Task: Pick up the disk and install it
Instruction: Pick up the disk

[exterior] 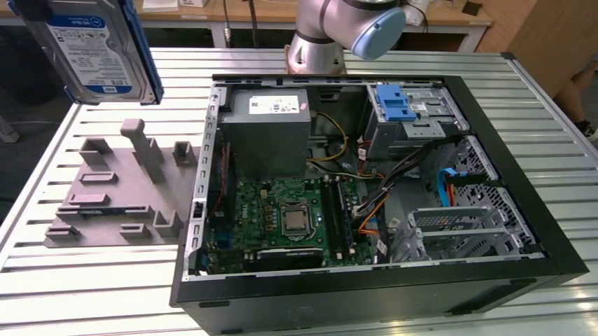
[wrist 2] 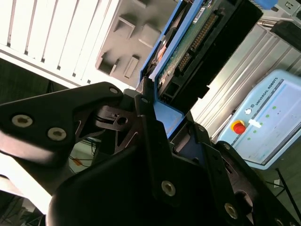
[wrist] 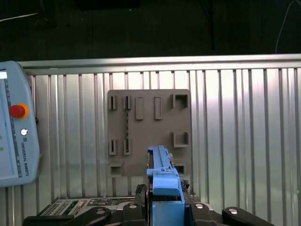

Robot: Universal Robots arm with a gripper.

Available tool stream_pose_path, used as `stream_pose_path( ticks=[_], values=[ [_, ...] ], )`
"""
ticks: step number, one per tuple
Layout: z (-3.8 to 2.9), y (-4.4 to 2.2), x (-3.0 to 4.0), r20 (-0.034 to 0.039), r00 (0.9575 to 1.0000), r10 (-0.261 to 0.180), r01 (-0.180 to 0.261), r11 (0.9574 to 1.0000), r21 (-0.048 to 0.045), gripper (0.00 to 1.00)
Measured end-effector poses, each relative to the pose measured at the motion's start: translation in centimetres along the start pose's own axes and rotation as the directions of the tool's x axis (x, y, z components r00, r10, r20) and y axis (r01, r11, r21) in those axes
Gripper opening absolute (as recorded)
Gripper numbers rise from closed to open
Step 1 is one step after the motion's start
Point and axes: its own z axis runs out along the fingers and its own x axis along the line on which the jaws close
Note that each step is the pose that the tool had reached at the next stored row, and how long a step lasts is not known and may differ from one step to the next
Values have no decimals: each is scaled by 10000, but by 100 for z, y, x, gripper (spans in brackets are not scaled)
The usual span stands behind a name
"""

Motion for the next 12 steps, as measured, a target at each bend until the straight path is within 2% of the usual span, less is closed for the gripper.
stream_pose_path(
  ticks=[12],
  values=[
    [0,-1,21,5,10000,0,0,10000,3,36]
  ],
)
